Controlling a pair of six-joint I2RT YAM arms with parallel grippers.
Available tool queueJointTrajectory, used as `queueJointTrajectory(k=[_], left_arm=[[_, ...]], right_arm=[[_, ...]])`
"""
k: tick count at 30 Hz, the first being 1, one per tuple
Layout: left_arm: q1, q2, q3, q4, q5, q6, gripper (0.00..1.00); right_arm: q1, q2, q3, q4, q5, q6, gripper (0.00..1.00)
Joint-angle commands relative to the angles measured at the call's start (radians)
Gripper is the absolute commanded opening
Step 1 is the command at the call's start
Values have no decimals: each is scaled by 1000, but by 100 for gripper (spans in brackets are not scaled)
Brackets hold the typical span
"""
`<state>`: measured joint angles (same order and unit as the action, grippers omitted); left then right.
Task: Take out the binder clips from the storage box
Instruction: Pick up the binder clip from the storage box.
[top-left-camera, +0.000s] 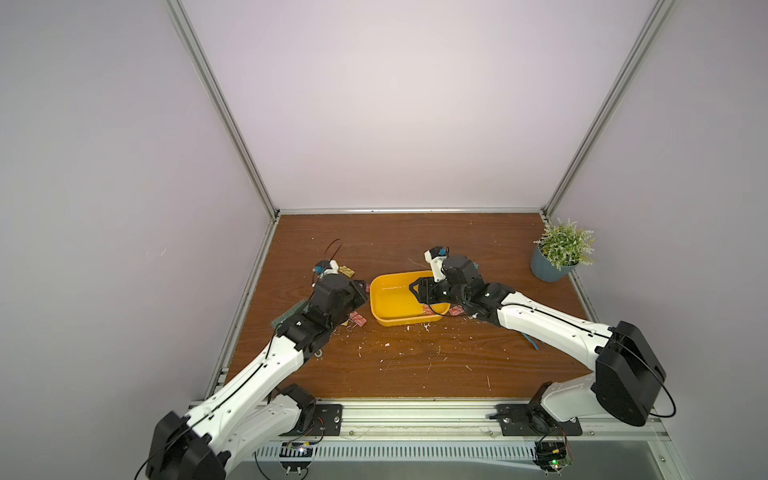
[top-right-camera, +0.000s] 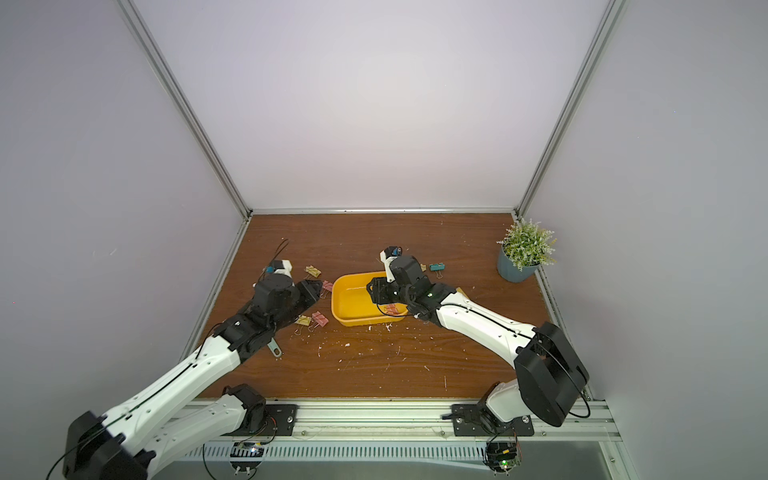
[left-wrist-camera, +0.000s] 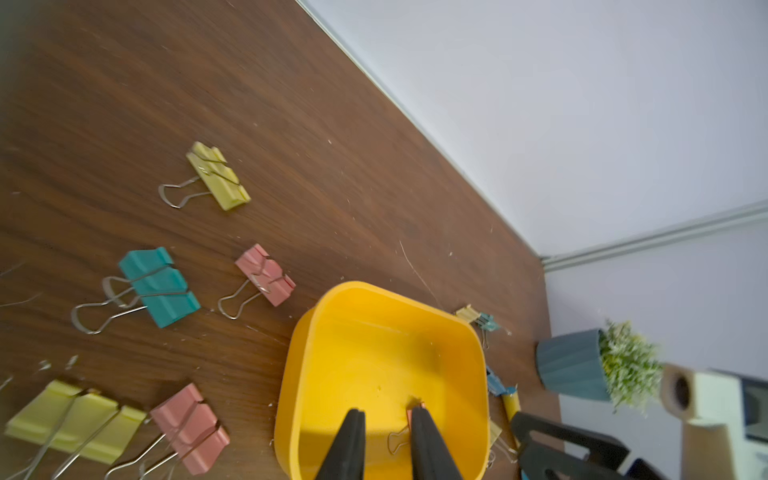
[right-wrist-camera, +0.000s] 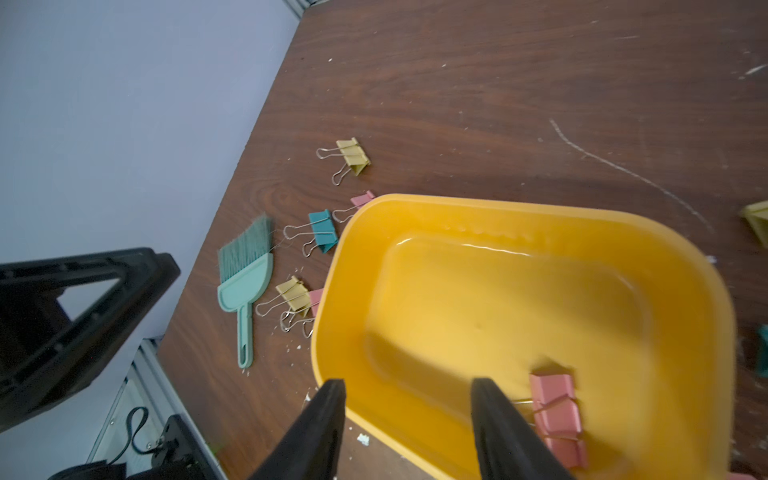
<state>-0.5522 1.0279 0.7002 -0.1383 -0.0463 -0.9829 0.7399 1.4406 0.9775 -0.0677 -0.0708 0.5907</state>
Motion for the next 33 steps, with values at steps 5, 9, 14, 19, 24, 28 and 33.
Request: queueJointTrajectory(k=[5,9,14,19,24,28,33], left_arm=[[-126,243,149,-11,119,208,29],[-180,346,217,-55,87,241,31],[-183,352,196,-13,88,222,30],[-182,294,169,-28,6,222,30],[-181,240,135,-16,-32,229,30],[-181,230,128,-12,-38,233,30],[-181,225,124,-2,-37,227,30]], right_arm=[[-50,-5,-27,-115,39,-20,52],[-53,46,-7,-168,11,-36,51],[-51,119,29,-189,-65,-41,50],[-49,184,85,-264,-48,-59,48],[-36,212,103,-268,-71,-64,49],[-21,247,139,-299,-56,-76,51],[-2,295,197,-372,0,-97,51]])
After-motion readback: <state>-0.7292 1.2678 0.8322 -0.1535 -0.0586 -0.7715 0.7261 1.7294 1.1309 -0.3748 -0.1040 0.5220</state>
